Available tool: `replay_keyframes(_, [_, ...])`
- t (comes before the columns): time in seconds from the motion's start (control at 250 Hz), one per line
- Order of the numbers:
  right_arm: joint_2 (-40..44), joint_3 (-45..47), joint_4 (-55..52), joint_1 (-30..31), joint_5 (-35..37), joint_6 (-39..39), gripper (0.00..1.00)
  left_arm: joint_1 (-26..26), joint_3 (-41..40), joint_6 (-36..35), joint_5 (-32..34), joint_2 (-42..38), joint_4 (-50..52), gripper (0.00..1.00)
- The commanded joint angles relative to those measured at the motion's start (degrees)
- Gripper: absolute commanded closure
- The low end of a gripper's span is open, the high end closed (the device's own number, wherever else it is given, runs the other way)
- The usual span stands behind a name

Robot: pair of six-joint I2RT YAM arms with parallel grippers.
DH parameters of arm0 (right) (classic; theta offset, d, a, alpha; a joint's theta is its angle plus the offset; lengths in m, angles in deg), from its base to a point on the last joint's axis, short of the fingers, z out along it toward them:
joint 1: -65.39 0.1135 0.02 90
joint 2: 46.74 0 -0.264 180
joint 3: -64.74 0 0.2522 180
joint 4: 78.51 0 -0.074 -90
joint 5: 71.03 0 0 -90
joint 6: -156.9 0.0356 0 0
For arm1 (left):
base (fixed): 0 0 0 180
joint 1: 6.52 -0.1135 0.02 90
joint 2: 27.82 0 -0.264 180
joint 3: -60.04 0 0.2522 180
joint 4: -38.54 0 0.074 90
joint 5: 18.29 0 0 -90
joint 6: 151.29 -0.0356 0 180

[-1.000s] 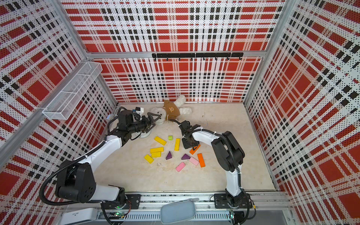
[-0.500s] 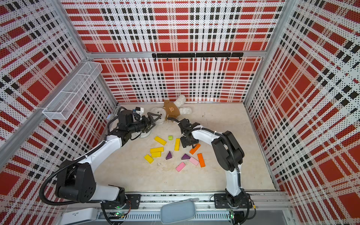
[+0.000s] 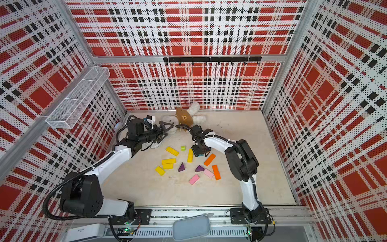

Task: Assemble a carrot with building blocks
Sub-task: Pick up the building block from the center of the board.

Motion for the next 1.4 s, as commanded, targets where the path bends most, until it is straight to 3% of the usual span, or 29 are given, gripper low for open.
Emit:
replay_keyframes(0.0, [-1.07,-1.17,-0.58,0.21,0.39,0.89,0.37,0.70,0.21,-0.46,-0.58,0.40,-1.22,0.00])
replay_keyframes(0.84, [-3.59,-0.18,2.58,0.16,0.73,4.42,0.52,1.06,0.30,-0.44,-0.63,0.50,-1.23,0.00])
replay_keyframes(1.397, [1.23,0.84,3.59,-0.05,3.69,5.80,0.56,1.45,0.45,-0.44,-0.97,0.76,-1.22,0.00])
